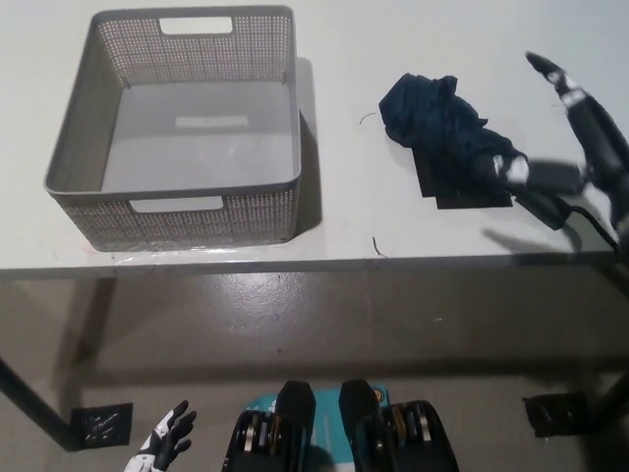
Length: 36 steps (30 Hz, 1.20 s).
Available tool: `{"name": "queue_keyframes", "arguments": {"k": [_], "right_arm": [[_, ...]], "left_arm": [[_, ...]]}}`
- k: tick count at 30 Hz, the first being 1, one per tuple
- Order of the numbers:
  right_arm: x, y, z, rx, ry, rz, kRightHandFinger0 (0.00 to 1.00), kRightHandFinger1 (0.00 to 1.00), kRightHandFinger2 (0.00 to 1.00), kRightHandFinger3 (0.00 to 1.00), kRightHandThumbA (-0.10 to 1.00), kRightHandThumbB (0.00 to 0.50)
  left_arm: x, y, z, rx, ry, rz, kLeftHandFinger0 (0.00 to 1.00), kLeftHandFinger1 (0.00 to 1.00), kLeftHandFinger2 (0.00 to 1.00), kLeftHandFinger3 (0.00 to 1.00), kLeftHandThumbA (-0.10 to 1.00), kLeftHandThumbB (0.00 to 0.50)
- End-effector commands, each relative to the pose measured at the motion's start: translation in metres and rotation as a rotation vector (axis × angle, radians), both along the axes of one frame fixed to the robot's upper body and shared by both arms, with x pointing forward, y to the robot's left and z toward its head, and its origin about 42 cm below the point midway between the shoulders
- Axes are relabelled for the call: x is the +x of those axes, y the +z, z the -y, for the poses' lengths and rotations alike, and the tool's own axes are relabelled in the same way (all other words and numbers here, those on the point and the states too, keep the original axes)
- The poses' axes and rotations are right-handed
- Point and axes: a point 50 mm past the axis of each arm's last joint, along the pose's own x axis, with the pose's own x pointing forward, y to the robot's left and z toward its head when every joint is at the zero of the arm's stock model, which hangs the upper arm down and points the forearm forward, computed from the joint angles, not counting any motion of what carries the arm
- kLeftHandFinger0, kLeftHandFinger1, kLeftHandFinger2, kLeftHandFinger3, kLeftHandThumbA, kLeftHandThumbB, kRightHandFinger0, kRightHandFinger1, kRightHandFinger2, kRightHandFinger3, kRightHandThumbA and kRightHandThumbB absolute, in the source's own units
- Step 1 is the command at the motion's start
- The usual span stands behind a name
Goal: Use the right hand to pick up a umbrella on the right side and place it into a container on the lft side
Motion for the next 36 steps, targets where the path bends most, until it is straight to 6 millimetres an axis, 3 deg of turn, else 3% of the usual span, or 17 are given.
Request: {"name": "queue_keyframes", "arguments": {"k": [1,8,14,18,20,22,31,36], "right_arm": [[0.055,0.045,0.007,-0.188,-0.173,-0.132,1.00,1.00,1.00,1.00,0.95,0.445],[0.086,0.027,0.008,-0.210,-0.242,-0.213,1.00,1.00,1.00,1.00,0.93,0.421],[0.105,0.005,0.013,-0.199,-0.284,-0.329,1.00,1.00,1.00,1.00,0.94,0.435],[0.107,-0.013,0.014,-0.171,-0.286,-0.378,1.00,1.00,1.00,1.00,0.96,0.400],[0.104,-0.024,0.014,-0.137,-0.279,-0.397,1.00,1.00,1.00,1.00,0.99,0.419],[0.103,-0.035,0.012,-0.132,-0.280,-0.412,1.00,1.00,1.00,1.00,0.99,0.406],[0.098,-0.064,0.000,-0.070,-0.251,-0.445,1.00,1.00,1.00,1.00,1.00,0.494],[0.094,-0.081,-0.005,-0.068,-0.240,-0.448,1.00,1.00,1.00,1.00,0.91,0.500]], "left_arm": [[-0.003,0.012,-0.002,-0.003,-0.020,0.061,1.00,1.00,1.00,1.00,1.00,0.006],[-0.003,0.012,-0.001,0.002,-0.022,0.063,1.00,1.00,1.00,1.00,1.00,0.010],[-0.002,0.014,0.001,-0.003,-0.035,0.066,1.00,1.00,1.00,1.00,1.00,0.009],[-0.001,0.016,0.000,-0.001,-0.041,0.066,1.00,1.00,1.00,1.00,1.00,0.013],[0.000,0.017,0.000,0.002,-0.049,0.070,1.00,1.00,1.00,1.00,1.00,0.011],[0.002,0.019,0.001,-0.003,-0.056,0.076,1.00,1.00,1.00,1.00,1.00,0.004],[0.007,0.025,0.003,0.013,-0.075,0.078,1.00,1.00,1.00,1.00,1.00,0.000],[0.009,0.027,0.006,0.022,-0.083,0.089,1.00,1.00,1.00,1.00,1.00,0.000]]}}
